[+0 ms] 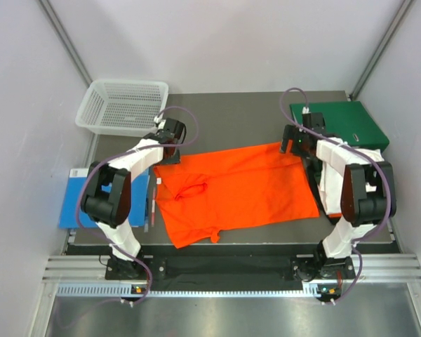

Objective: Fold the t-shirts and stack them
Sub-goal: Fold the flattened tshirt in 1/3 of the way

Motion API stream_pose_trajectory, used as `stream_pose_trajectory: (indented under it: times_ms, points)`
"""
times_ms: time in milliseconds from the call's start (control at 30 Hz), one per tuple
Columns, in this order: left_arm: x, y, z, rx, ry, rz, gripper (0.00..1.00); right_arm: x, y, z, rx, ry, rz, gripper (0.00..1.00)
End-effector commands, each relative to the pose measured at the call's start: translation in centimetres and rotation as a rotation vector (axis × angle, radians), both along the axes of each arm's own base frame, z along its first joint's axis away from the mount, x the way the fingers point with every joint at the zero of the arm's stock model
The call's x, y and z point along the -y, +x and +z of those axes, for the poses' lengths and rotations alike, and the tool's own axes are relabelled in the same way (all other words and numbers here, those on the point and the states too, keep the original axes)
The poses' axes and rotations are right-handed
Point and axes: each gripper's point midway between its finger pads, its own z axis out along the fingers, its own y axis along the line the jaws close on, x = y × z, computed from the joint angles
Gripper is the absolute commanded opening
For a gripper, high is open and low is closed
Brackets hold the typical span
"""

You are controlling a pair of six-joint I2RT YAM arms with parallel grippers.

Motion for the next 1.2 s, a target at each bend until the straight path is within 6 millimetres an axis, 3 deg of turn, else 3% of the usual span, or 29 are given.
stream_pose_trajectory:
  times_ms: [0,33,67,100,167,200,233,433,567,767,967,1167]
  points:
    - [1.2,2.2,0.7,0.043,-0.015,-0.037,0.34,-1.0,2.9,3.3,0.121,-0.029,0.030,0.81]
    - [1.1,2.1,0.3,0.032,-0.012,-0.034,0.00,-1.7,3.1,3.7,0.134,-0.035,0.057,0.71]
    - [1.1,2.0,0.2,0.027,-0.013,-0.026,0.00,-2.0,3.2,3.9,0.142,-0.046,0.067,0.58]
    - [1.1,1.8,0.0,0.019,-0.010,-0.029,0.00,-2.5,3.3,4.2,0.152,-0.050,0.080,0.24]
    - [0.8,1.5,-0.4,0.010,0.001,-0.028,0.00,-3.5,3.4,4.4,0.162,-0.096,0.105,0.05]
    - [0.7,1.4,-0.6,0.002,0.008,-0.028,0.00,-3.8,3.6,4.4,0.161,-0.113,0.115,0.00]
    - [0.6,1.3,-1.0,-0.011,0.015,-0.027,0.00,-4.9,3.6,4.5,0.158,-0.125,0.150,0.00]
    - [1.3,1.7,-3.3,-0.085,0.016,-0.048,0.00,-7.3,4.1,0.5,0.044,-0.144,0.205,0.00]
    - [1.8,1.9,-4.4,-0.116,0.007,-0.062,0.00,-7.8,4.0,-2.3,-0.023,-0.150,0.216,0.00]
    - [2.4,2.9,-6.5,-0.163,0.009,-0.066,0.00,-7.9,4.1,-5.0,-0.092,-0.163,0.209,0.00]
    - [2.9,4.3,-8.0,-0.207,0.024,-0.057,0.00,-7.9,4.7,-6.4,-0.119,-0.172,0.190,0.00]
    - [3.6,7.2,-8.4,-0.203,0.043,-0.062,0.00,-7.7,6.0,-6.4,-0.121,-0.183,0.173,0.00]
